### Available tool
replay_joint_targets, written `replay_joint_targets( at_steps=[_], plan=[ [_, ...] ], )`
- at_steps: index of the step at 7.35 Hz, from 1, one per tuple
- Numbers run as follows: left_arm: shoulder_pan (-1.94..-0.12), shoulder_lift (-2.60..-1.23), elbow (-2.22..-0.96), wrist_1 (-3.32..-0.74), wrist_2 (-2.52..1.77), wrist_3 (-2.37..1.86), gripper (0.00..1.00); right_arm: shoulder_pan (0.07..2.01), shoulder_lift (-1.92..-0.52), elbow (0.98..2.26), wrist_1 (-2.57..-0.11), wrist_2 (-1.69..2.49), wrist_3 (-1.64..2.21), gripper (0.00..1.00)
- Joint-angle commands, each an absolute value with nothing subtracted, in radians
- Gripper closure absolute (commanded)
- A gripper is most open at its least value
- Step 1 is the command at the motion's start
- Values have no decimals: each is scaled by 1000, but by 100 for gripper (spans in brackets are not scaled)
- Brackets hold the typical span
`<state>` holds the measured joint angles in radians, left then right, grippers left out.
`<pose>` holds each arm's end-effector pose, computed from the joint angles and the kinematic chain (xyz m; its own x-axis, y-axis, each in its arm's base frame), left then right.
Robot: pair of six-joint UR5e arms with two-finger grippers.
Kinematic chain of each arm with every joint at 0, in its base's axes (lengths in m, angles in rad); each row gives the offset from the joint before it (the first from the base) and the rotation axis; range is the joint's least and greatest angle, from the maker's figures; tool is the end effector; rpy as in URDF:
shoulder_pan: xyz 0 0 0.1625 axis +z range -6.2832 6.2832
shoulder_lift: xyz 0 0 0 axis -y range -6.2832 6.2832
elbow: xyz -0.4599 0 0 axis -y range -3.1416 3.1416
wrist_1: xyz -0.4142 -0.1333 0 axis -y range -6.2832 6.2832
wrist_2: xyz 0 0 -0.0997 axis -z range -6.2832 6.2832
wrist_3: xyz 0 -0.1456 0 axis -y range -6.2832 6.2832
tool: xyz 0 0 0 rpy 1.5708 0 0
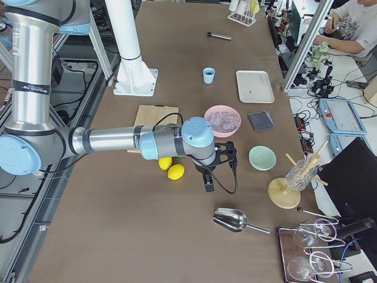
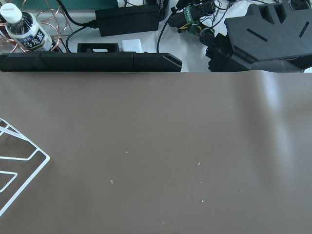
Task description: Mash ice and strawberries in cup
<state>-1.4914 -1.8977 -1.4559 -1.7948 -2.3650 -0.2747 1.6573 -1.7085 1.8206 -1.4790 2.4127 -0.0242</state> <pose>0.0251 -0.6862 0.5613 0.6690 0.0974 -0.7369 0.1138 0.9662 0.2311 0.0648 -0.4619 0.6465 0.6785 -0.1165 0.7253 -0.0682 0.9731 0.2201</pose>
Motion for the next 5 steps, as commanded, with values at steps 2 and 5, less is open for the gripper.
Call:
replay_joint_targets(
  at_steps=[2,5],
  plan=[
    [-1503,-1757,-1434,-1940,-2378,-203,3,1725,-1624,1838,-1621,2415,-26,1],
    [-1506,-1773,-1450,-1939,-2378,-245,3,1735,-1588,1959,-1724,2413,-25,1]
  ],
)
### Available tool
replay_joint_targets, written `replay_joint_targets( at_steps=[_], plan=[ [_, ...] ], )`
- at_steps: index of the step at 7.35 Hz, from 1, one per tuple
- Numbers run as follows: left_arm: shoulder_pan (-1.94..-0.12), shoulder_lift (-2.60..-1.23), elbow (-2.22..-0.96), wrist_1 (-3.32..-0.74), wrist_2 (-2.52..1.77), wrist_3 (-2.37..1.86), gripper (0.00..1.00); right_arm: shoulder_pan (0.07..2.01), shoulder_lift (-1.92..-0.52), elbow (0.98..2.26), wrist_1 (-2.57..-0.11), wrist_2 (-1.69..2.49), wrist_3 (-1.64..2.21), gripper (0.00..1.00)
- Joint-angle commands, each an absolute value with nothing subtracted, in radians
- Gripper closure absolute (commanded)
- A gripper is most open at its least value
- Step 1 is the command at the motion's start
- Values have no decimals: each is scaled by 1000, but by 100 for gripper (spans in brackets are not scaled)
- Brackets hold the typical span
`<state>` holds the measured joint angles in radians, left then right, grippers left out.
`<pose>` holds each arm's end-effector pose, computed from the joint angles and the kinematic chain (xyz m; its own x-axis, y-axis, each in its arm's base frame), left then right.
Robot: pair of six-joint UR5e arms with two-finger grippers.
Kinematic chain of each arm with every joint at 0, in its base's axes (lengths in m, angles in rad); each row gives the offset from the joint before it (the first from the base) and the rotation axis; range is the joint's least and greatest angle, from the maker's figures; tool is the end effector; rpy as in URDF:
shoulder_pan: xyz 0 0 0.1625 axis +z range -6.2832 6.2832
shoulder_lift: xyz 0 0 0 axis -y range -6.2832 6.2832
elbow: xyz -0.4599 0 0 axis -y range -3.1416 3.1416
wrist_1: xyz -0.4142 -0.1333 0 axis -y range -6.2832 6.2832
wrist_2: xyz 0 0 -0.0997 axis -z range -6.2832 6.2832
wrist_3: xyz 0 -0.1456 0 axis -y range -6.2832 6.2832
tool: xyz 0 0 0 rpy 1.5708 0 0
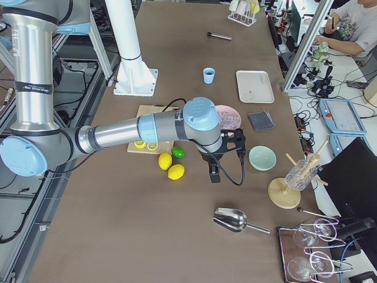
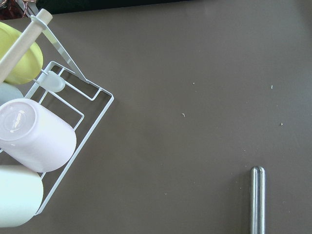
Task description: Mash ice and strawberries in cup
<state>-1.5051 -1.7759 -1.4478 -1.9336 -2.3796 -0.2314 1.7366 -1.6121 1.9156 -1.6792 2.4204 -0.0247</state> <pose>0.0141 -0.6402 0.6266 0.6642 0.1400 -0.7343 0.0956 0.9583 0.2691 0.1049 -0.4820 0.5732 0.6790 -0.0585 0.7318 -0.1452 0.9664 0.2120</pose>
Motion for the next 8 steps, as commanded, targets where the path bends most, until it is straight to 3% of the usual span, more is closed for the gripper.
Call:
replay_joint_targets(
  at_steps=[1,5,8],
  plan=[
    [-1505,-1772,-1428,-1939,-2375,-276,3,1702,-1580,1953,-1721,2411,-25,1],
    [-1514,-1764,-1453,-1939,-2419,-321,3,1631,-1396,1722,-1718,2385,-40,1],
    [-1549,-1743,-1531,-1928,-2448,-321,3,1652,-1434,1712,-1715,2390,-38,1]
  ],
)
